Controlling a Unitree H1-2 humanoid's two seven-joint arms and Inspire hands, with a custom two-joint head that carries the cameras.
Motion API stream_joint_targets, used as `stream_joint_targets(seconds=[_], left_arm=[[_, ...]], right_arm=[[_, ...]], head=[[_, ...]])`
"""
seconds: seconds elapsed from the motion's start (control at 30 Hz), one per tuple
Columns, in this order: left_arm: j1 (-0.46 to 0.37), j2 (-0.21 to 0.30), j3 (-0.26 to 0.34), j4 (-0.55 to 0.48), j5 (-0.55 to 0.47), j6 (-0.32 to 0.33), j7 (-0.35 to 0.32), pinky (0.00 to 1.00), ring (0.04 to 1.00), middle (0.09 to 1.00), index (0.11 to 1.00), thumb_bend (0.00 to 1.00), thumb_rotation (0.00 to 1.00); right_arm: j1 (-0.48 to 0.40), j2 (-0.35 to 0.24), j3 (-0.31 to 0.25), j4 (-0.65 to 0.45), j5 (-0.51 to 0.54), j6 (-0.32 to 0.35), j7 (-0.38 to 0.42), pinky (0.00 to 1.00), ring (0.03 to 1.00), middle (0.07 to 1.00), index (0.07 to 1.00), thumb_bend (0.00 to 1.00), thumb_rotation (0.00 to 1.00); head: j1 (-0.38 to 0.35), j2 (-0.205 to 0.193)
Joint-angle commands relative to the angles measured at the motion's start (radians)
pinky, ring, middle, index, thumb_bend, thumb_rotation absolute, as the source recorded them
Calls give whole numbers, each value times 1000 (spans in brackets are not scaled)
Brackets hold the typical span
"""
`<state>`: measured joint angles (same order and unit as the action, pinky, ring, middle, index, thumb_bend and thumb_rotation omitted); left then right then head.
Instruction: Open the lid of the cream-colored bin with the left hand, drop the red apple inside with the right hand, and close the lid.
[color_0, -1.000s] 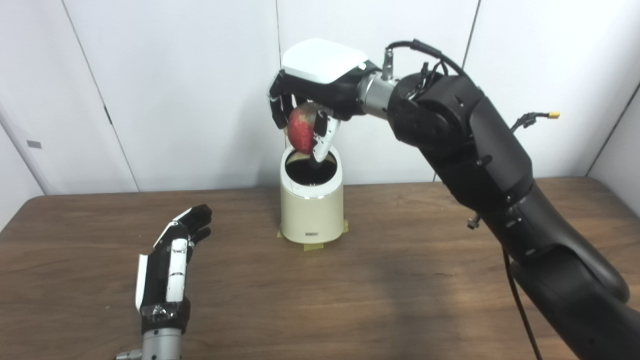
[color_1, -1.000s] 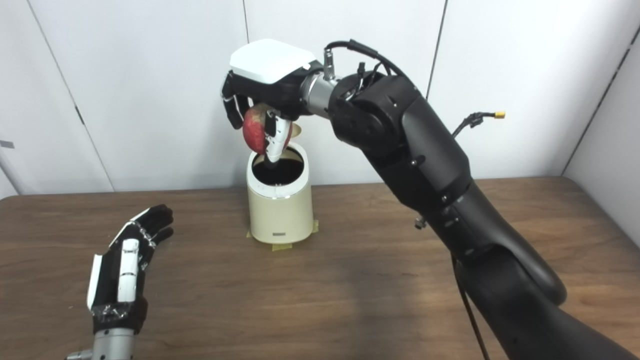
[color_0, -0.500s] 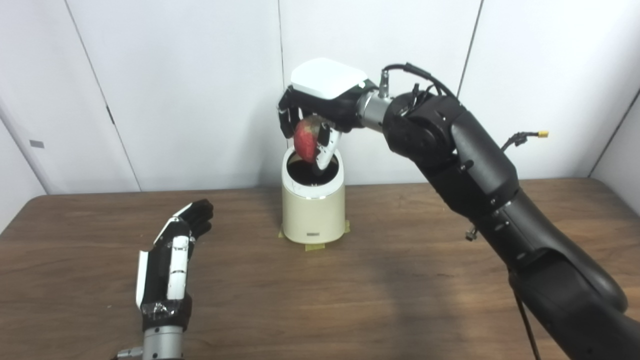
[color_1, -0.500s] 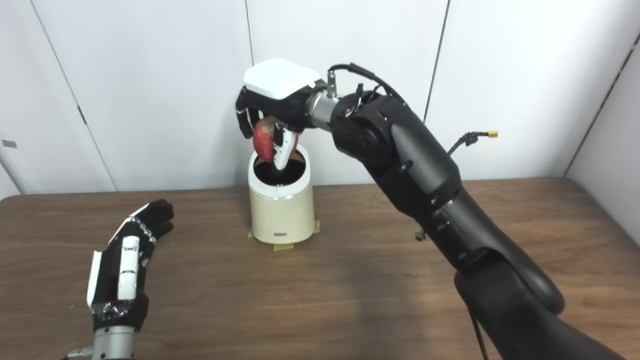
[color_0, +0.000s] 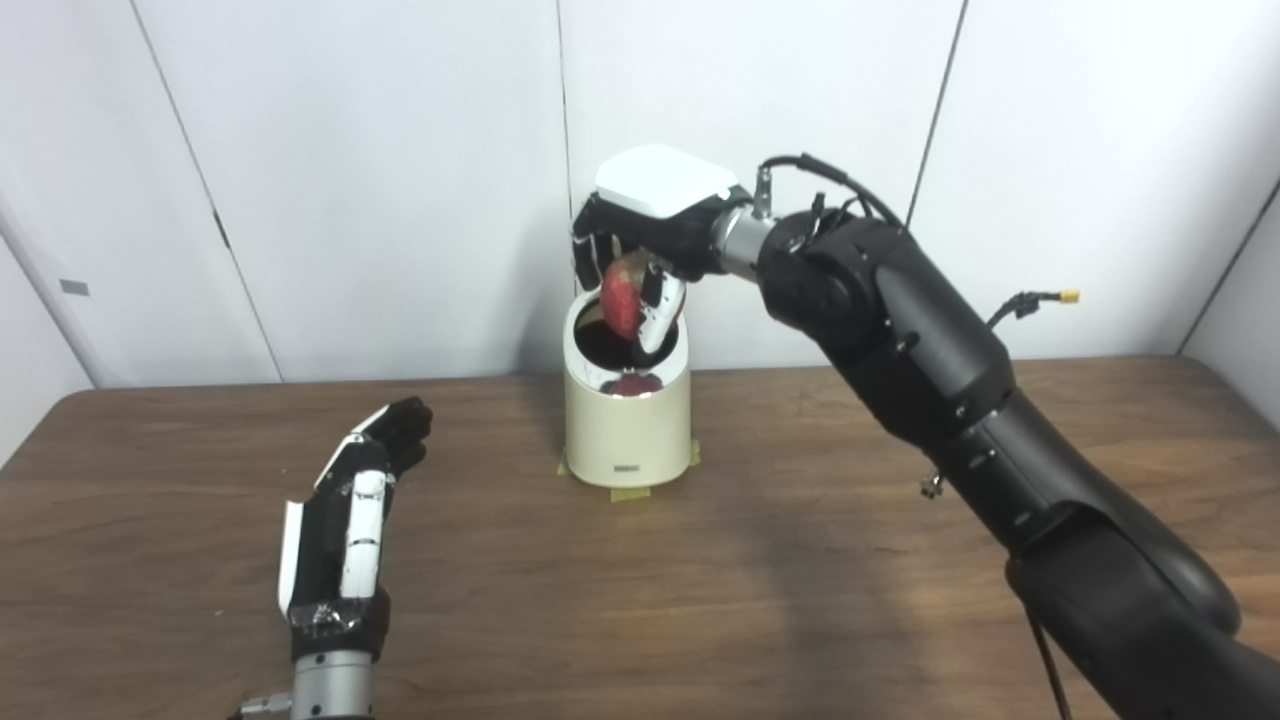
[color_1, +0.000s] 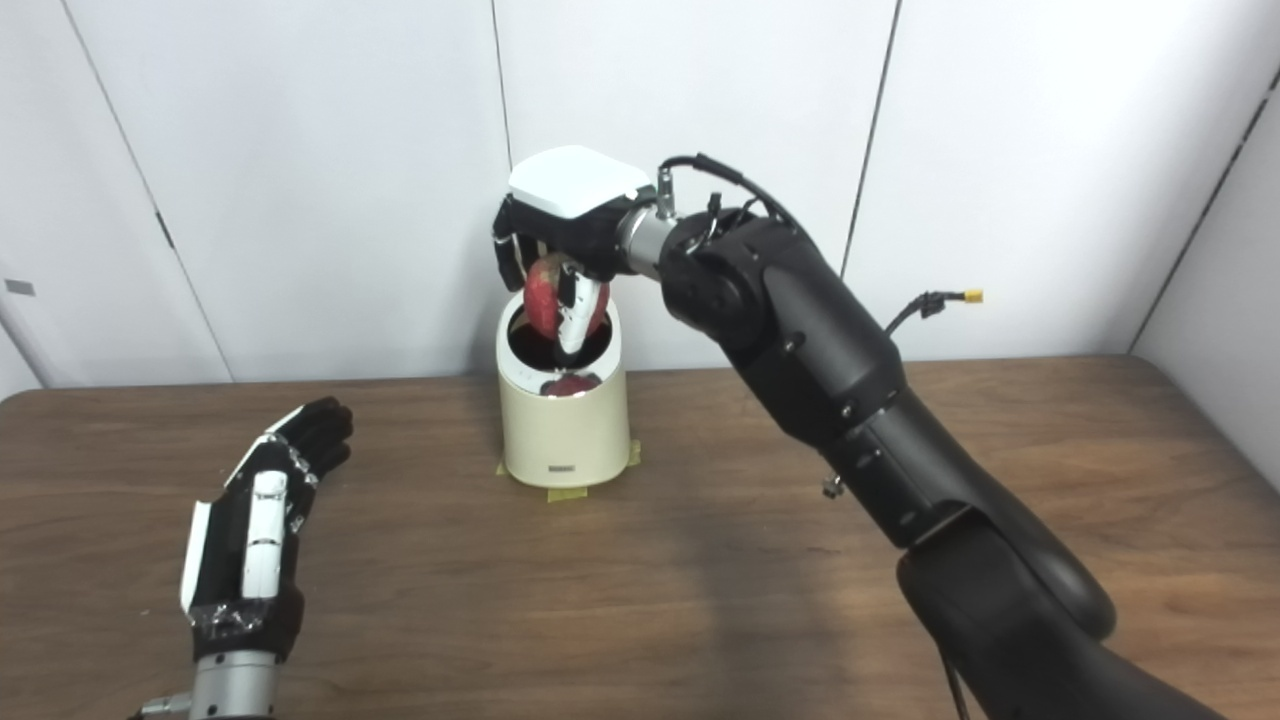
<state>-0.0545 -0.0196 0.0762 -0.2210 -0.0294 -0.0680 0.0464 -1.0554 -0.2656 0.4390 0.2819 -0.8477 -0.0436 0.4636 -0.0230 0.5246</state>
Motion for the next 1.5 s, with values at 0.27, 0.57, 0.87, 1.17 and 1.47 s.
stream_joint_targets(seconds=[0.27,0.57,0.87,1.17,1.47], left_arm=[[-27,-6,-7,-42,0,-15,3,827,824,785,757,578,823],[-25,-5,-10,-41,-3,-16,-1,828,825,784,756,573,830],[-24,-4,-10,-48,-7,-10,-3,839,829,788,761,574,827],[-22,-2,-12,-50,-2,-10,-4,812,821,785,760,577,830],[-21,-1,-13,-48,-6,-12,-7,826,824,786,759,576,831]], right_arm=[[-4,-12,-12,7,28,-109,-128,397,464,553,436,513,0],[30,-10,-10,32,28,-196,-206,397,463,562,431,511,0],[47,-13,0,59,3,-278,-282,382,453,565,428,510,0],[45,-16,15,92,-54,-314,-363,341,453,562,420,493,0],[39,-18,24,109,-99,-309,-407,345,468,569,435,492,0]], head=[[1,0],[2,-2],[3,-6],[1,-6],[-2,-4]])
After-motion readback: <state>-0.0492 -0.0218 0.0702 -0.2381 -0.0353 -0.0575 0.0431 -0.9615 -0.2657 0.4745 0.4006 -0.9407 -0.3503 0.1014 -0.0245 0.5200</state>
